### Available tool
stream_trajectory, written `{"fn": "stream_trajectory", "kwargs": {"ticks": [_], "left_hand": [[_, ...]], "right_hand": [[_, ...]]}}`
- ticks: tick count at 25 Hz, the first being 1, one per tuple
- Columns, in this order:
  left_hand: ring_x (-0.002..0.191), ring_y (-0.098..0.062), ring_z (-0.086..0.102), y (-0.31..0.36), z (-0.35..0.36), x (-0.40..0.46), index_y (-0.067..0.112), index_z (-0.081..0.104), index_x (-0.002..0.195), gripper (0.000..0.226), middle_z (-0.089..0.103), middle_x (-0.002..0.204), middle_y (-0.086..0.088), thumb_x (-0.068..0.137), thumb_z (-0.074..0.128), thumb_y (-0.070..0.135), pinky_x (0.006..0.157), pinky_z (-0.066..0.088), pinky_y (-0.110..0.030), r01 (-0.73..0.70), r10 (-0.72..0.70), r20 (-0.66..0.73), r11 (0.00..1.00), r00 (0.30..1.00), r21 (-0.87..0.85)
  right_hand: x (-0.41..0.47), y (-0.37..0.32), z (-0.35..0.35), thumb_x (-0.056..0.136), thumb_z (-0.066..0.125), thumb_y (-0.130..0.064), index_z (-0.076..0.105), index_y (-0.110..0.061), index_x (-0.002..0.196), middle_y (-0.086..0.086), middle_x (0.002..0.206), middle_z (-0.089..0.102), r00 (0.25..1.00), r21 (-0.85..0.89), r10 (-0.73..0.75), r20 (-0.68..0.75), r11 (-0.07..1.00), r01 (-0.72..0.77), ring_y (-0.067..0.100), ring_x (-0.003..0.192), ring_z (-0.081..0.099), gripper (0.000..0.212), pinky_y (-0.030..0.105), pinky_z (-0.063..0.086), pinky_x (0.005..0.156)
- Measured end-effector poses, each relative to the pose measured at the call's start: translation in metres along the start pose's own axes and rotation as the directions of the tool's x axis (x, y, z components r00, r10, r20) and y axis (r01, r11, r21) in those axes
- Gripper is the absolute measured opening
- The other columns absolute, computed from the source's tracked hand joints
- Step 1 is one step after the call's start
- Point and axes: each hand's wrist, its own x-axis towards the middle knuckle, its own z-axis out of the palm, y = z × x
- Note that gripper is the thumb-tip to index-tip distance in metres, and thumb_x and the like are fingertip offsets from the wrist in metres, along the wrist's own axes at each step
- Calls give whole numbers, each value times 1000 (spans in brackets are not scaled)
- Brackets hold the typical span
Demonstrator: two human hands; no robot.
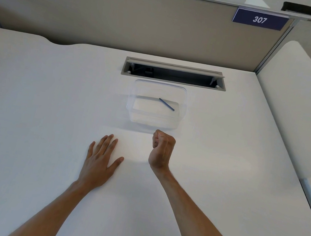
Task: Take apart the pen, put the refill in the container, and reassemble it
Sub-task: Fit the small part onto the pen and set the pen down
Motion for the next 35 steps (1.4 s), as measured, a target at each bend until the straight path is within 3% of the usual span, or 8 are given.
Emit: {"fn": "stream_trajectory", "kwargs": {"ticks": [14, 18, 20, 24, 26, 29, 32, 35], "left_hand": [[149, -13, 6, 0, 1, 0, 21, 24, 151, 76, 17, 162, 2, 90, 14, 66, 120, 1, -41, 6, -6, -3, 1000, 1000, 10], [149, -13, 6, -1, 2, 0, 21, 24, 151, 76, 17, 161, 2, 90, 15, 66, 120, 1, -40, 4, -4, -4, 1000, 1000, 12], [149, -13, 7, -1, 2, 0, 21, 24, 151, 76, 17, 161, 2, 90, 14, 66, 120, 2, -41, 4, -4, -6, 1000, 1000, 13], [149, -13, 8, -2, 3, 0, 21, 24, 150, 75, 17, 161, 2, 90, 15, 65, 120, 4, -42, 4, -4, -6, 1000, 1000, 12], [149, -13, 7, -2, 3, -1, 21, 24, 150, 75, 17, 161, 2, 90, 16, 65, 121, 5, -43, 5, -5, -6, 1000, 1000, 9], [149, -14, 9, -2, 2, 0, 20, 26, 150, 77, 18, 161, 2, 90, 14, 66, 121, 7, -44, 2, -2, -9, 1000, 1000, 9], [149, -14, 10, -1, 2, -1, 19, 26, 150, 80, 19, 161, 1, 89, 11, 68, 120, 7, -44, -2, 2, -17, 1000, 1000, 4], [149, -15, 10, -1, 2, -1, 20, 27, 150, 82, 20, 161, 1, 88, 8, 70, 120, 6, -43, -2, 2, -21, 1000, 1000, 1]], "right_hand": [[-1, -5, -6, 79, 37, -19, 23, -17, 58, 1, 54, 17, 998, 40, 34, 50, 999, -37, 12, 53, 16, 26, 27, 12, 50], [-2, -4, -17, 85, 38, -5, 36, -9, 59, 14, 57, 38, 990, -17, 61, 128, 998, -59, 24, 56, 36, 27, 30, 27, 53], [-4, -5, -25, 91, 39, -6, 47, -4, 67, 9, 66, 51, 989, -76, 24, 145, 997, -13, 20, 65, 49, 26, 23, 36, 61], [-6, -12, -40, 100, 43, -15, 57, -13, 77, 1, 79, 59, 998, -126, 25, 56, 992, -18, 6, 71, 51, 27, 13, 35, 67], [-8, -15, -49, 102, 45, -25, 63, -14, 80, -7, 68, 53, 998, -122, 62, 9, 991, -61, 5, 60, 43, 30, 14, 32, 59], [-14, -15, -65, 102, 49, -31, 70, -15, 82, -3, 59, 42, 993, -89, 112, -26, 990, -114, 8, 52, 35, 33, 17, 29, 51], [-24, -12, -76, 99, 60, -25, 76, -17, 85, -4, 65, 64, 990, -66, 139, -34, 988, -141, 9, 62, 57, 23, 15, 43, 60], [-37, -6, -81, 91, 71, -24, 79, -25, 86, -10, 71, 74, 984, -122, 171, -39, 977, -175, 4, 64, 64, 10, 11, 42, 57]]}}
